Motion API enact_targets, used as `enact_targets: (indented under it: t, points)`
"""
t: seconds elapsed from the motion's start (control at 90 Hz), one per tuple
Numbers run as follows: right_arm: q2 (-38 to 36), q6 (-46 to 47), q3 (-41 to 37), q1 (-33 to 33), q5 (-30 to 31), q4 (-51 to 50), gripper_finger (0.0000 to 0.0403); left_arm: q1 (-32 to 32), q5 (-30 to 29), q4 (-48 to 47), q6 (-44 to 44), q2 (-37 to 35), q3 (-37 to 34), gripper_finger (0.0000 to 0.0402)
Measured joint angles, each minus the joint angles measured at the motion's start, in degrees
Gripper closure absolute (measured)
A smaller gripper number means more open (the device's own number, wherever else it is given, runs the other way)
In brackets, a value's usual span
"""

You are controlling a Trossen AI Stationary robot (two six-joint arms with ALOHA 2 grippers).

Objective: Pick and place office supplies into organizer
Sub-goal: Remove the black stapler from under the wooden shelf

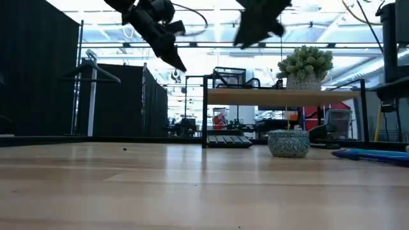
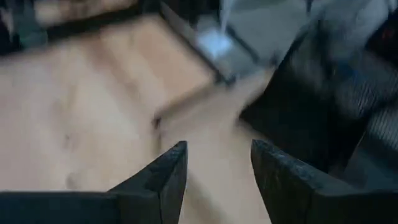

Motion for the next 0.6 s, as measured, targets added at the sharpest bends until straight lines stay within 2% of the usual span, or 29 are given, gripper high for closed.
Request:
enact_targets:
  t: [0.144,0.289,0.444,0.6]
  points:
    - [1.70,-8.68,3.15,-11.73,-9.89,11.08,0.0243,2.34,-0.17,2.79,0.00,-2.34,0.00,0.0330]
    - [9.93,-12.17,10.51,-18.48,-16.97,11.86,0.0243,4.40,-0.30,5.30,0.00,-3.03,0.02,0.0330]
    - [20.65,-15.21,20.70,-20.91,-19.14,5.59,0.0243,5.23,-0.26,4.90,-0.02,-2.93,0.00,0.0330]
    - [27.43,-18.07,27.83,-21.94,-18.91,-1.38,0.0243,5.41,-0.26,3.78,-0.20,-2.79,0.00,0.0330]
